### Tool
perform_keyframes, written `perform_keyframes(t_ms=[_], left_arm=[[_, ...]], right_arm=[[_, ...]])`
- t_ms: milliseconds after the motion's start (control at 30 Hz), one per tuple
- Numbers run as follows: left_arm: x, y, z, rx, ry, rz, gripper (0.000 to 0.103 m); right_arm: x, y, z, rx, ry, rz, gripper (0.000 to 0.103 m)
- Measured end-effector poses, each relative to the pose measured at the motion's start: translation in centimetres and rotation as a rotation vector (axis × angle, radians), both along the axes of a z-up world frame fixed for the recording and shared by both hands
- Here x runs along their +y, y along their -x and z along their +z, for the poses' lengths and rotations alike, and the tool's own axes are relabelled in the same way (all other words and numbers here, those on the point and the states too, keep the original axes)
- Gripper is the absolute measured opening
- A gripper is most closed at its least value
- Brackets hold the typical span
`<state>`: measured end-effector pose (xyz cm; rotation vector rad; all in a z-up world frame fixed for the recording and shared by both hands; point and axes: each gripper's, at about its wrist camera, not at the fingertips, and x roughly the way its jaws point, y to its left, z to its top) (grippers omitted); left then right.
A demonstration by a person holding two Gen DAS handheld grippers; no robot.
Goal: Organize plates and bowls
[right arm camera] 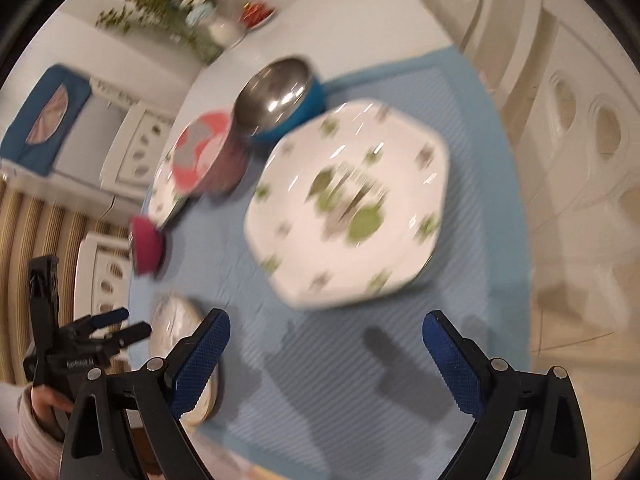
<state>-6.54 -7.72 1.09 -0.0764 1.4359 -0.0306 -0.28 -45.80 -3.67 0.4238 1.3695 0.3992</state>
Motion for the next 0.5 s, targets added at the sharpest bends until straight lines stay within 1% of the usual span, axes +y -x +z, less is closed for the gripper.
perform_keyframes(t_ms=[133,167,233,300,367,400,433,467,500], left_arm=[[-5.1,-4.0,-1.0,-0.01,0.008,-0.075,0.101],[-5.8,-4.6,-1.3,-0.015,0.015,-0.086,0.101],[-7.4,-6.2,-1.9,-0.03,0.053,-0.127,0.101],[-8.7,-7.8,-2.6,-0.049,0.046,-0.149,0.101],[-9.3,-9.2,-3.7,-0.05,0.049,-0.146,0.101],[-9.5,-9.6,-4.1,-0.043,0.053,-0.139,0.1],[-9.6,-10.0,-4.8,-0.031,0.058,-0.129,0.096],[-9.7,-10.3,-5.2,-0.017,0.058,-0.122,0.093],[-9.7,-10.6,-5.9,0.002,0.061,-0.111,0.088]], right_arm=[[-1.6,-4.0,-1.3,0.02,0.034,-0.012,0.097],[-1.9,-4.6,-1.7,0.028,0.04,-0.017,0.097],[-2.4,-6.3,-2.7,0.045,0.049,-0.019,0.097],[-2.7,-7.6,-3.8,0.057,0.06,-0.023,0.097],[-3.1,-8.7,-4.9,0.073,0.053,-0.031,0.096],[-3.3,-9.3,-5.4,0.076,0.038,-0.044,0.092],[-3.5,-9.8,-6.0,0.09,0.022,-0.049,0.087],[-3.5,-10.0,-6.4,0.1,0.015,-0.049,0.084],[-3.4,-10.5,-7.1,0.116,0.001,-0.044,0.078]])
